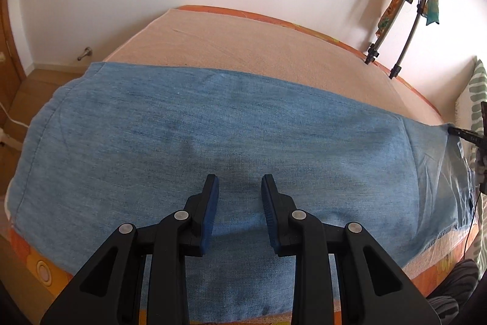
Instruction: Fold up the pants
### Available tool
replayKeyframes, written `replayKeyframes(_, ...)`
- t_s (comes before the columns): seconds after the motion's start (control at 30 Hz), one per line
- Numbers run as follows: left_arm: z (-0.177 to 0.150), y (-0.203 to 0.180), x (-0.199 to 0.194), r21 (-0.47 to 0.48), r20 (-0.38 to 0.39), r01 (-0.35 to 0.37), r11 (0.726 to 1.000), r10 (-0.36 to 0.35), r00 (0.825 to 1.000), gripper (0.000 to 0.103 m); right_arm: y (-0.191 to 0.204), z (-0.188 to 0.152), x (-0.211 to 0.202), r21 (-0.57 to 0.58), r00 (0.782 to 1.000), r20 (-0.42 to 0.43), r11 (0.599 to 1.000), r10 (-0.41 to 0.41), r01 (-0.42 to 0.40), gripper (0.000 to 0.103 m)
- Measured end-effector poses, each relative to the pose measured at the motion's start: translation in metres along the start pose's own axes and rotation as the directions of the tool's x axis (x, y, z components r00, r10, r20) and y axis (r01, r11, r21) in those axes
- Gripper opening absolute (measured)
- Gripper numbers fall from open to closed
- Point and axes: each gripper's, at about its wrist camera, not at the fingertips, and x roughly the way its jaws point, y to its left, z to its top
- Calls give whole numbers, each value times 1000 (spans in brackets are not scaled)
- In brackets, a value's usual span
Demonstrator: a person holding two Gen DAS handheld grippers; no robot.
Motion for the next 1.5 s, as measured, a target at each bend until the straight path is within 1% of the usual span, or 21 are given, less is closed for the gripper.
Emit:
replayKeyframes(0.03,0,4,-3,-5,5,-7,1000,7,1000,27,2,0,5,-3,1000,-12,1000,-7,7,12)
replayKeyframes(0.13,0,22,-17,-30,28,-40,999,41,999,27,3,-1,4,4,999,-6,999,-41,41,20)
replayKeyframes(0.17,0,30,-22,-45,37,-51,998,53,998,27,4,1,0,7,999,1,999,-52,52,27)
replayKeyframes(0.2,0,38,-28,-59,46,-62,996,64,997,27,5,2,-5,10,998,14,998,-61,61,37)
replayKeyframes(0.33,-1,71,-49,-95,74,-124,988,132,989,28,14,4,-35,2,998,53,999,-42,42,38)
replayKeyframes(0.4,-4,91,-60,-137,84,-135,981,147,986,38,28,5,-50,-29,998,67,999,-21,23,39)
replayKeyframes(0.43,-6,101,-64,-167,86,-134,977,150,985,40,37,6,-55,-46,997,72,999,-15,18,39)
replayKeyframes(0.47,-8,112,-69,-197,90,-137,971,157,983,40,45,7,-62,-60,997,77,998,1,4,41)
replayKeyframes(0.57,-16,140,-80,-267,100,-147,952,179,979,41,70,8,-80,-91,993,86,993,82,-74,41)
replayKeyframes(0.63,-23,157,-81,-305,80,-141,942,173,982,41,91,6,-89,-122,988,87,986,126,-115,41)
replayKeyframes(0.73,-32,179,-81,-361,59,-138,922,170,984,42,122,-1,-96,-169,981,59,971,184,-171,41)
replayKeyframes(0.83,-43,197,-80,-448,56,-94,889,133,989,49,153,-15,-98,-222,973,18,950,231,-221,41)
replayKeyframes(0.9,-48,203,-78,-489,70,-60,870,107,992,51,171,-25,-99,-263,970,-14,935,242,-237,41)
replayKeyframes(0.97,-50,207,-73,-509,68,-41,860,87,994,52,185,-36,-96,-302,971,-43,924,234,-236,42)
replayKeyframes(1.03,-52,207,-66,-538,53,-28,843,67,996,52,191,-45,-94,-311,969,-71,917,237,-248,42)
replayKeyframes(1.1,-56,205,-64,-554,60,-14,832,57,997,53,191,-54,-93,-309,966,-91,915,243,-260,42)
replayKeyframes(1.23,-59,197,-64,-547,66,-16,837,62,996,54,196,-80,-96,-343,964,-141,903,224,-260,45)
replayKeyframes(1.37,-57,197,-65,-565,64,-21,825,69,996,55,207,-107,-86,-396,963,-187,883,193,-254,47)
replayKeyframes(1.4,-56,197,-65,-569,61,-25,822,73,996,55,211,-112,-80,-407,963,-197,878,186,-253,50)
replayKeyframes(1.47,-54,196,-64,-563,50,-42,826,85,995,55,220,-122,-66,-459,969,-210,862,131,-216,52)
replayKeyframes(1.5,-54,195,-63,-551,44,-56,833,95,994,55,224,-127,-59,-489,973,-210,852,93,-187,50)
